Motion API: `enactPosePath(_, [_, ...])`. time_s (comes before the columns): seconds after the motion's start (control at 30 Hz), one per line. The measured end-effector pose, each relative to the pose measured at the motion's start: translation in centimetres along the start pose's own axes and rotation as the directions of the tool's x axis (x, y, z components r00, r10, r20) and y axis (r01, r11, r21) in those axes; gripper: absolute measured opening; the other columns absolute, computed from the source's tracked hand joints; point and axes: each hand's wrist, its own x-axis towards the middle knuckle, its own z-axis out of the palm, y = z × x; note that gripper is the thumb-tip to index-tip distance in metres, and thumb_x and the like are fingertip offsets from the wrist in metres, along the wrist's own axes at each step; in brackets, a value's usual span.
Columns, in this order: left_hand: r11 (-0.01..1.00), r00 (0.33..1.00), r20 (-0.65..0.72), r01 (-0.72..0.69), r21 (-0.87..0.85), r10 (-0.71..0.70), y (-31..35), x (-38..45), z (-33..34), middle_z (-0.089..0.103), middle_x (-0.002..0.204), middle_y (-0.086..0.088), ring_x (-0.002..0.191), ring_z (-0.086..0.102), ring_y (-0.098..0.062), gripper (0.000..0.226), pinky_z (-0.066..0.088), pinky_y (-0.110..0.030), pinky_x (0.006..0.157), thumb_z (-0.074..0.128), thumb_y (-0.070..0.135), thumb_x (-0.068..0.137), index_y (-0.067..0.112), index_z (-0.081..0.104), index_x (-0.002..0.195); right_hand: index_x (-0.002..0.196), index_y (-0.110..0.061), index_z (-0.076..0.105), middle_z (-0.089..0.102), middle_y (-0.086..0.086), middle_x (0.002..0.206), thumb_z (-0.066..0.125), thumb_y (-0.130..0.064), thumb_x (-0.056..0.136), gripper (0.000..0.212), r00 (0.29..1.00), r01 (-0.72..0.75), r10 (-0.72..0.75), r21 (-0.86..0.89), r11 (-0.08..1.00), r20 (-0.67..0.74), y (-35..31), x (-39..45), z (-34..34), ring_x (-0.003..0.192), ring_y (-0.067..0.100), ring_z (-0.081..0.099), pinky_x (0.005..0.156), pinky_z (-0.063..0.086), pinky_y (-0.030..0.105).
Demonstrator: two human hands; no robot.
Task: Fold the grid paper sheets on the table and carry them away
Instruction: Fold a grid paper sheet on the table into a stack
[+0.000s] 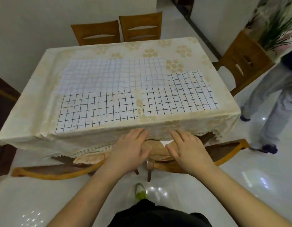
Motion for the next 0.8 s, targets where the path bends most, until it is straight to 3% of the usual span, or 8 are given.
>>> enactPosePath(0.23, [0.995, 0.993, 0.062, -0.104, 0.002, 0.104, -2.9, 9.3, -1.1, 0.022, 0.159, 0.003, 0.145, 0.02, -0.015, 0.064, 0.022, -0.037, 0.116, 0.037, 0.053, 0.097, 0.028, 0.018, 0.153, 0.152, -0.026, 0.022, 0.032, 0.0, 0.155, -0.001, -0.065, 0.083, 0.082, 0.994, -0.112, 0.112, 0.016, 0.994, 0.006, 1.8, 6.3, -0.6, 0.139, 0.022, 0.034, 0.111, 0.029, 0.04])
enactPosePath(0.43, [0.985, 0.979, 0.111, -0.172, -0.01, 0.172, -2.7, 16.0, -0.1, 0.025, 0.158, 0.0, 0.144, 0.023, -0.017, 0.062, 0.029, -0.043, 0.114, 0.039, 0.048, 0.098, 0.024, 0.021, 0.153, 0.152, -0.023, 0.025, 0.035, 0.001, 0.153, 0.021, -0.062, 0.094, 0.07, 0.972, -0.234, 0.229, 0.131, 0.963, 0.051, 5.7, 9.9, 0.2, 0.137, 0.021, 0.037, 0.11, 0.033, 0.042])
enactPosePath(0.57, [0.99, 0.983, 0.12, -0.138, -0.031, 0.141, -1.6, 19.8, 1.6, 0.023, 0.159, 0.001, 0.144, 0.022, -0.017, 0.061, 0.027, -0.041, 0.114, 0.039, 0.045, 0.099, 0.024, 0.021, 0.153, 0.149, -0.017, 0.033, 0.041, 0.006, 0.149, 0.04, -0.045, 0.098, 0.058, 0.968, -0.248, 0.237, 0.197, 0.949, 0.078, 9.2, 14.3, 1.3, 0.133, 0.023, 0.043, 0.106, 0.036, 0.037])
enactPosePath(0.8, [0.997, 0.988, 0.151, 0.002, -0.072, 0.009, 0.4, 24.5, 3.8, 0.02, 0.16, 0.002, 0.145, 0.019, -0.015, 0.059, 0.024, -0.036, 0.115, 0.038, 0.044, 0.1, 0.026, 0.021, 0.153, 0.137, -0.016, 0.043, 0.054, 0.008, 0.133, 0.045, -0.044, 0.096, 0.05, 0.946, -0.323, 0.306, 0.227, 0.919, 0.111, 15.0, 23.5, 6.6, 0.119, 0.027, 0.051, 0.096, 0.043, 0.04])
